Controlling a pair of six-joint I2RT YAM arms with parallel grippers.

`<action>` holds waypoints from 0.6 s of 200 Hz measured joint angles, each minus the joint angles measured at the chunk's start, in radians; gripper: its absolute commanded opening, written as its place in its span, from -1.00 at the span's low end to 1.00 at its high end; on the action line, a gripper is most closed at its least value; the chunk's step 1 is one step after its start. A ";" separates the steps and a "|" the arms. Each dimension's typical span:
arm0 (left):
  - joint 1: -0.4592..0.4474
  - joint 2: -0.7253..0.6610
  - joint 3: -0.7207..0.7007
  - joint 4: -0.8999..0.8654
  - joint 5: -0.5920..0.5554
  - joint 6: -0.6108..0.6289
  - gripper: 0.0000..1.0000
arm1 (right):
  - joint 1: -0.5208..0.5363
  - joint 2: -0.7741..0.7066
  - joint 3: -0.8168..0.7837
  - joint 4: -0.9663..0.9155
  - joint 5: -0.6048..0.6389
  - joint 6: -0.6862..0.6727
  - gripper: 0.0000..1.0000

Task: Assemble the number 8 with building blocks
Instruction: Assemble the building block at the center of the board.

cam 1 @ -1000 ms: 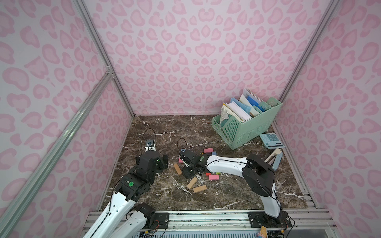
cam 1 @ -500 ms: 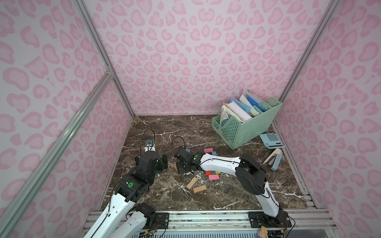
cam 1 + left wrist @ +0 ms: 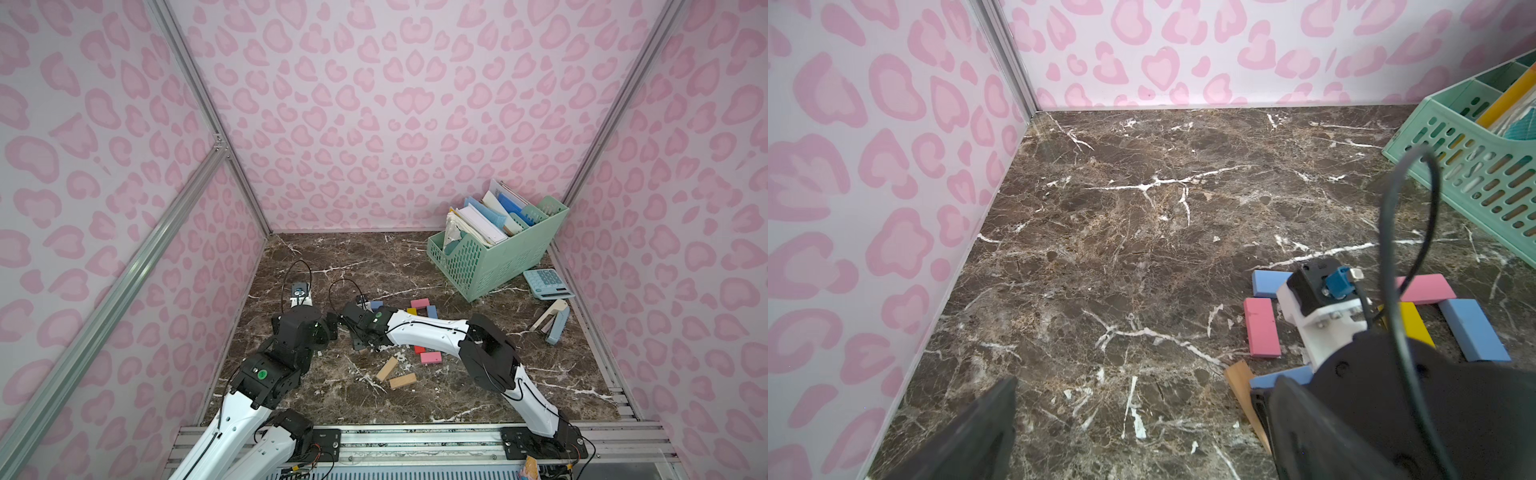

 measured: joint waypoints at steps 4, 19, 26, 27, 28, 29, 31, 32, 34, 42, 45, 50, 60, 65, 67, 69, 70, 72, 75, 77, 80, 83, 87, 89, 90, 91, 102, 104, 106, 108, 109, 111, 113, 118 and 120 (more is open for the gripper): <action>0.000 0.000 0.000 0.000 0.000 0.000 0.96 | 0.000 -0.003 -0.002 0.000 0.002 0.002 -0.54; 0.000 -0.001 0.000 0.000 0.000 0.000 0.96 | 0.000 -0.018 -0.009 -0.020 0.011 0.017 -0.53; 0.000 -0.002 0.000 0.000 0.000 0.003 0.96 | 0.000 -0.024 -0.009 -0.023 0.016 0.024 -0.53; 0.000 -0.002 0.000 0.000 0.000 0.004 0.96 | 0.000 -0.025 -0.009 -0.023 0.018 0.024 -0.53; 0.000 -0.002 0.000 0.000 0.000 0.004 0.96 | 0.000 -0.026 -0.009 -0.023 0.019 0.024 -0.53; 0.000 -0.002 0.000 0.000 0.000 0.005 0.96 | -0.001 -0.026 -0.008 -0.023 0.019 0.024 -0.53; 0.000 -0.002 0.000 0.000 0.000 0.006 0.96 | -0.001 -0.027 -0.008 -0.023 0.021 0.025 -0.53; 0.000 -0.002 0.000 0.000 0.000 0.007 0.96 | -0.001 -0.028 -0.008 -0.023 0.022 0.026 -0.53; 0.000 -0.002 0.000 0.000 0.000 0.008 0.96 | -0.001 -0.028 -0.008 -0.024 0.023 0.027 -0.53; 0.000 -0.004 0.000 0.000 -0.001 0.008 0.97 | -0.001 -0.029 -0.008 -0.027 0.029 0.031 -0.53; 0.000 -0.005 0.000 0.000 -0.001 0.008 0.96 | -0.002 -0.029 -0.008 -0.028 0.031 0.032 -0.53; 0.000 -0.006 0.000 0.000 -0.003 0.008 0.96 | -0.002 -0.029 -0.008 -0.031 0.033 0.036 -0.53; 0.000 -0.008 0.000 0.000 -0.008 0.008 0.96 | -0.003 -0.028 -0.008 -0.033 0.037 0.042 -0.53; 0.000 -0.010 0.000 0.000 -0.010 0.008 0.96 | -0.003 -0.028 -0.008 -0.033 0.038 0.043 -0.53; 0.000 -0.010 0.000 0.000 -0.011 0.008 0.96 | -0.003 -0.028 -0.008 -0.033 0.038 0.043 -0.53; 0.000 -0.011 0.000 0.000 -0.013 0.008 0.97 | -0.003 -0.027 -0.008 -0.033 0.038 0.044 -0.53; 0.000 -0.011 0.000 0.000 -0.014 0.008 0.97 | -0.003 -0.027 -0.008 -0.033 0.038 0.044 -0.53; 0.000 -0.012 0.000 0.000 -0.015 0.008 0.96 | -0.003 -0.027 -0.008 -0.033 0.039 0.045 -0.53; 0.000 -0.013 0.000 0.000 -0.017 0.008 0.96 | -0.003 -0.026 -0.008 -0.033 0.039 0.045 -0.53; 0.000 -0.014 0.000 0.000 -0.018 0.008 0.96 | -0.003 -0.026 -0.008 -0.032 0.039 0.045 -0.53; 0.000 -0.015 0.000 0.000 -0.022 0.008 0.96 | -0.003 -0.024 -0.008 -0.032 0.039 0.045 -0.53; 0.000 -0.017 0.000 0.000 -0.025 0.008 0.97 | -0.003 -0.023 -0.008 -0.032 0.039 0.045 -0.53; 0.000 -0.019 0.000 0.000 -0.031 0.008 0.96 | -0.003 -0.021 -0.008 -0.032 0.039 0.045 -0.52; 0.000 -0.021 0.000 0.000 -0.034 0.008 0.96 | -0.003 -0.020 -0.008 -0.033 0.038 0.045 -0.52; 0.000 -0.021 0.000 0.000 -0.036 0.008 0.97 | -0.003 -0.019 -0.008 -0.033 0.038 0.045 -0.52; 0.000 -0.022 0.000 0.000 -0.038 0.008 0.97 | -0.003 -0.019 -0.008 -0.033 0.038 0.045 -0.52; 0.000 -0.031 0.000 0.000 -0.056 0.008 0.96 | -0.004 -0.013 -0.008 -0.033 0.038 0.045 -0.52; 0.000 -0.032 0.000 0.000 -0.060 0.008 0.97 | -0.005 -0.013 -0.008 -0.033 0.038 0.045 -0.51; 0.000 -0.034 0.000 0.000 -0.064 0.007 0.96 | -0.005 -0.012 -0.008 -0.033 0.038 0.045 -0.52; 0.000 -0.036 0.000 0.000 -0.067 0.007 0.96 | -0.005 -0.011 -0.008 -0.033 0.038 0.045 -0.51; 0.000 -0.037 0.000 0.000 -0.068 0.008 0.97 | -0.005 -0.011 -0.008 -0.033 0.038 0.045 -0.51; 0.000 -0.039 0.000 0.000 -0.072 0.008 0.97 | -0.005 -0.011 -0.008 -0.033 0.038 0.045 -0.51; 0.000 -0.040 0.000 0.000 -0.074 0.007 0.97 | -0.005 -0.011 -0.008 -0.033 0.038 0.045 -0.51; 0.000 -0.045 0.000 0.000 -0.082 0.008 0.97 | -0.006 -0.011 -0.008 -0.033 0.037 0.045 -0.51; 0.000 -0.047 0.000 0.000 -0.085 0.007 0.96 | -0.006 -0.011 -0.008 -0.033 0.037 0.045 -0.51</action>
